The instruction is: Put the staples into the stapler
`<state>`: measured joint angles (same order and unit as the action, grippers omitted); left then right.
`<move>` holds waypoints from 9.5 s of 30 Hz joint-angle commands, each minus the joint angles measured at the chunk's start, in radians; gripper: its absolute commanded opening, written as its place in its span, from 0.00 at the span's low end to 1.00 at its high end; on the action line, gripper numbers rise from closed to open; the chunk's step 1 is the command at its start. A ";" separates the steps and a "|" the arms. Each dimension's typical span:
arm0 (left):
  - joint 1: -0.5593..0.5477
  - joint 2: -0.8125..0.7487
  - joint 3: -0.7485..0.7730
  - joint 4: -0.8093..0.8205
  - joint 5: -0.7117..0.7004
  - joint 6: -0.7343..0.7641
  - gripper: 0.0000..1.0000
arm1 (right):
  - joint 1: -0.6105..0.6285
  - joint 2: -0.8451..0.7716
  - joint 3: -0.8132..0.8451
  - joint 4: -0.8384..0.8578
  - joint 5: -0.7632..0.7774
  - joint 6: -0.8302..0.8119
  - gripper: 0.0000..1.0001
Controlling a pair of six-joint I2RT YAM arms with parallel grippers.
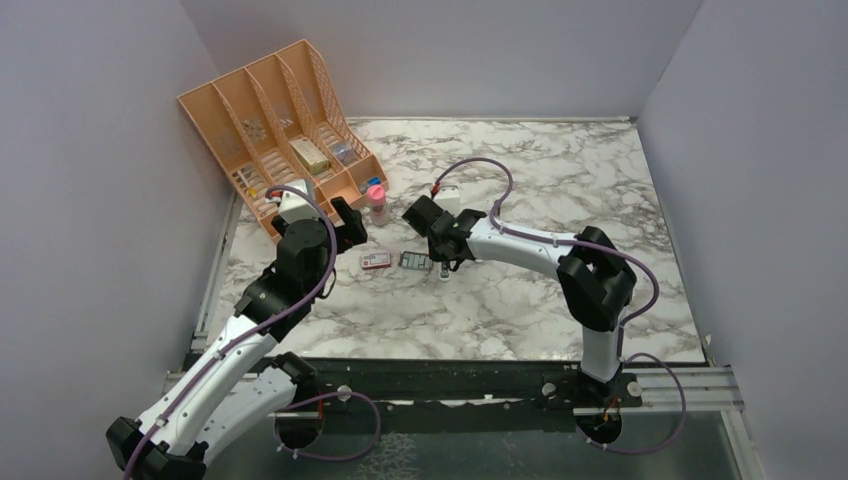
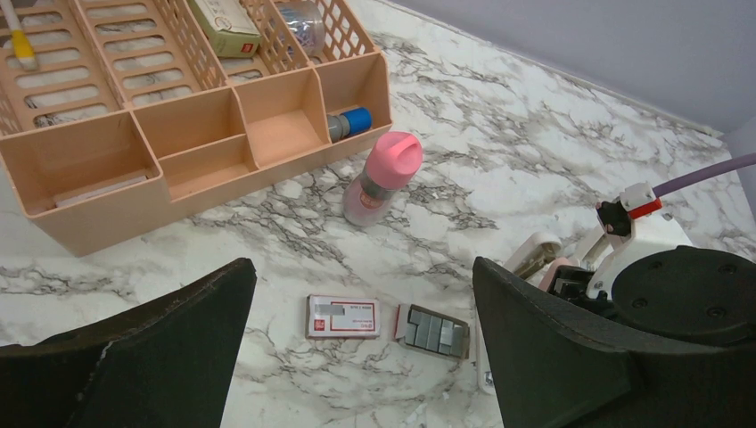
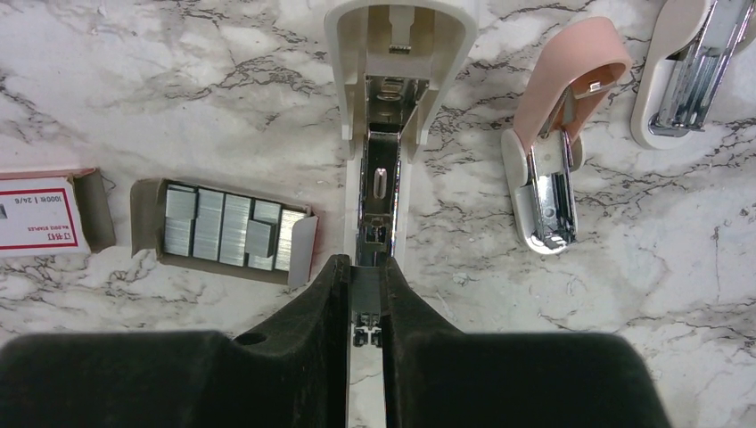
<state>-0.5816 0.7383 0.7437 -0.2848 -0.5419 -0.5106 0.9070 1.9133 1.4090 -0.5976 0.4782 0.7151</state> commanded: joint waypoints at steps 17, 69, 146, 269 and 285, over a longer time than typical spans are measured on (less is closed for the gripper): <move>0.006 0.012 -0.006 0.018 0.021 0.012 0.92 | -0.019 0.022 -0.026 0.048 -0.051 0.007 0.17; 0.006 0.010 -0.010 0.016 0.019 0.009 0.92 | -0.019 -0.014 -0.016 0.003 -0.043 0.096 0.17; 0.006 0.021 -0.009 0.017 0.022 0.017 0.93 | -0.037 -0.083 -0.035 0.107 -0.252 -0.045 0.32; 0.011 0.059 -0.087 -0.020 0.033 -0.080 0.99 | 0.011 0.177 0.145 0.031 -0.447 -0.428 0.33; 0.011 0.056 -0.092 -0.020 0.032 -0.082 0.99 | 0.025 0.199 0.152 0.015 -0.415 -0.441 0.30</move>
<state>-0.5758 0.8097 0.6632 -0.3202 -0.5056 -0.5877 0.9215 2.0830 1.5501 -0.5705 0.0444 0.2848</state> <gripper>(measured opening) 0.988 0.325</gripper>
